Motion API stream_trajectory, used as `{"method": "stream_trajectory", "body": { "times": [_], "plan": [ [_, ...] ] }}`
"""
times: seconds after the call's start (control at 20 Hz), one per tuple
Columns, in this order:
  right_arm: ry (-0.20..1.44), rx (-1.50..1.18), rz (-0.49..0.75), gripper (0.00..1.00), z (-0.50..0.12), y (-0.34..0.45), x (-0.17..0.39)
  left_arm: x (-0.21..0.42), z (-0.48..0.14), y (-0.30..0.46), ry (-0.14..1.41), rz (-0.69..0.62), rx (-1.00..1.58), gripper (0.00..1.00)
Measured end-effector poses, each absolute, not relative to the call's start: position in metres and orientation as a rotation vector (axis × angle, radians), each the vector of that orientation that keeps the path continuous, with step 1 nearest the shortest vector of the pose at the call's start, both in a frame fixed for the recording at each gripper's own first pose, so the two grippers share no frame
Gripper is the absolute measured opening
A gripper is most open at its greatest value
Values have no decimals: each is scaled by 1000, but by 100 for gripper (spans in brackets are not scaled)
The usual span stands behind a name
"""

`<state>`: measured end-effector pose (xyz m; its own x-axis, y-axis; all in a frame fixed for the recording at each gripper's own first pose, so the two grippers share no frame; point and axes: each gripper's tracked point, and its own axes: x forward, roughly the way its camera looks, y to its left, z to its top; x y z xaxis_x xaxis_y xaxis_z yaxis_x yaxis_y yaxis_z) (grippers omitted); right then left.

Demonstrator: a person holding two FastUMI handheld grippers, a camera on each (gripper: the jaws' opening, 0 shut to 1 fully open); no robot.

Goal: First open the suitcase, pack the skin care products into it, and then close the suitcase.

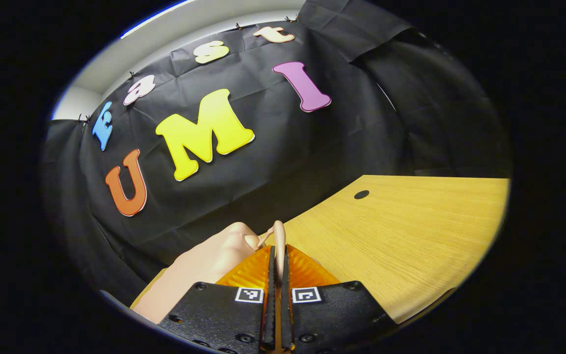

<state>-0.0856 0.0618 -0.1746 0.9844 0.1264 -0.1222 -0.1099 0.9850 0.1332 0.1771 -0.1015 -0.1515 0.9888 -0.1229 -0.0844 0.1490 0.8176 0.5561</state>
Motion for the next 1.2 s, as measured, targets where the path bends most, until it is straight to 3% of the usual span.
{"method": "stream_trajectory", "body": {
  "times": [0.1, 0.35, 0.55, 0.65, 1.0, 1.2],
  "plan": [
    [133, 130, 114, 80, -177, 57, -85, 178, -170, -106, 88, -158, 624, 7],
    [128, 128, 97, 80, -173, 50, -87, 176, -171, -110, 68, -127, 637, 19],
    [92, 79, 72, 80, -159, 53, -92, 153, -112, -115, -87, -107, 566, 59],
    [73, 49, 68, 79, -149, 60, -96, 136, -80, -113, -153, -117, 508, 69],
    [-51, 77, 148, 79, -50, 111, -112, 74, 7, -25, -177, -48, 327, 92],
    [-75, 129, 256, 80, -5, 161, -127, 43, 34, 55, -157, 33, 254, 96]
  ]
}}
